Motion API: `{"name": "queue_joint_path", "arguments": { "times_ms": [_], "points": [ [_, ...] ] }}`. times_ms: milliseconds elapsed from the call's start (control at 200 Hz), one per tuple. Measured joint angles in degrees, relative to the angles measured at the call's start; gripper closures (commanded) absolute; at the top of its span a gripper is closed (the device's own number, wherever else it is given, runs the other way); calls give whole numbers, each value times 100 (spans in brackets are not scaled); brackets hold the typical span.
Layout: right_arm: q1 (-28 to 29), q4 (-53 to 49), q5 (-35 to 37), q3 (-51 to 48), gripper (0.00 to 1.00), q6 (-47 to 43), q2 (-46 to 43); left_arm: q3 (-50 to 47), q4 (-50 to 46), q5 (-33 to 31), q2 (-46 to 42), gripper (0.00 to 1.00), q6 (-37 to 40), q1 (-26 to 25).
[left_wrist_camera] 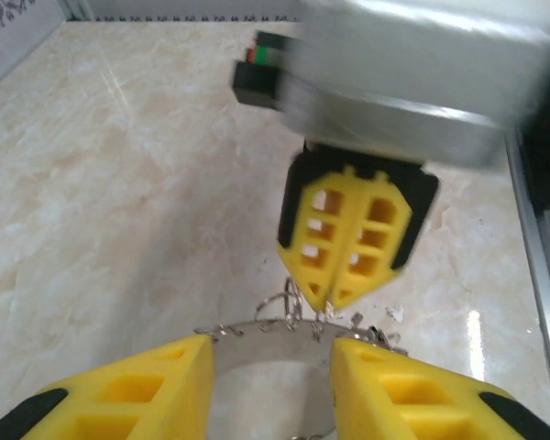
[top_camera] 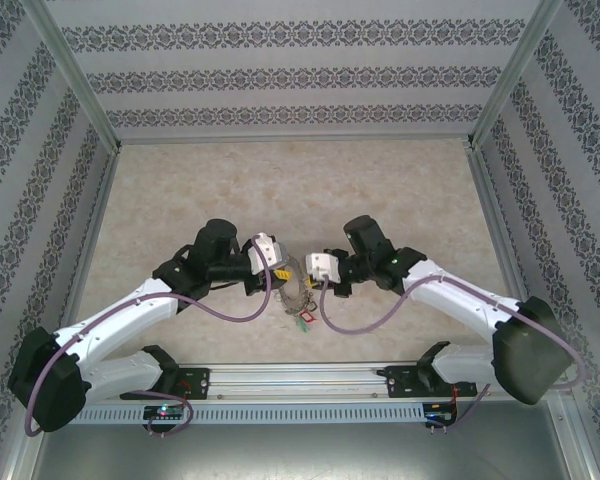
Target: Put the keys on the keyring
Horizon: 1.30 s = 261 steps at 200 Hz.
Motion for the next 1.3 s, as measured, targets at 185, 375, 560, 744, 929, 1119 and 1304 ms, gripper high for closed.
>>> {"name": "queue_joint_path", "arguments": {
  "times_ms": [185,375,560,744,929,1119,1304],
  "points": [
    [-752,-177,-925,1427,100,2197,1414,-55,273,-295,-13,63,-166,2],
    [-1167,-756,-1193,3034,100,4677,2990,-205,413,-481,-157,63,-337,28],
    [-1281,-734,-1252,2979,100,6017,2863,-273,485,-592,-354,64,-426,39],
    [-144,31,494,1226,100,3862,813,-616,876,-907,-752,64,-531,39],
    [463,1322,1353,-686,100,1414,-562,-721,977,-1027,-833,64,-533,39],
    [437,1700,1674,-769,100,568,-699,-721,1047,-1023,-944,63,-531,39],
    [428,1867,1657,-769,100,402,-813,-721,1043,-909,-931,54,-527,44]
  ]
}}
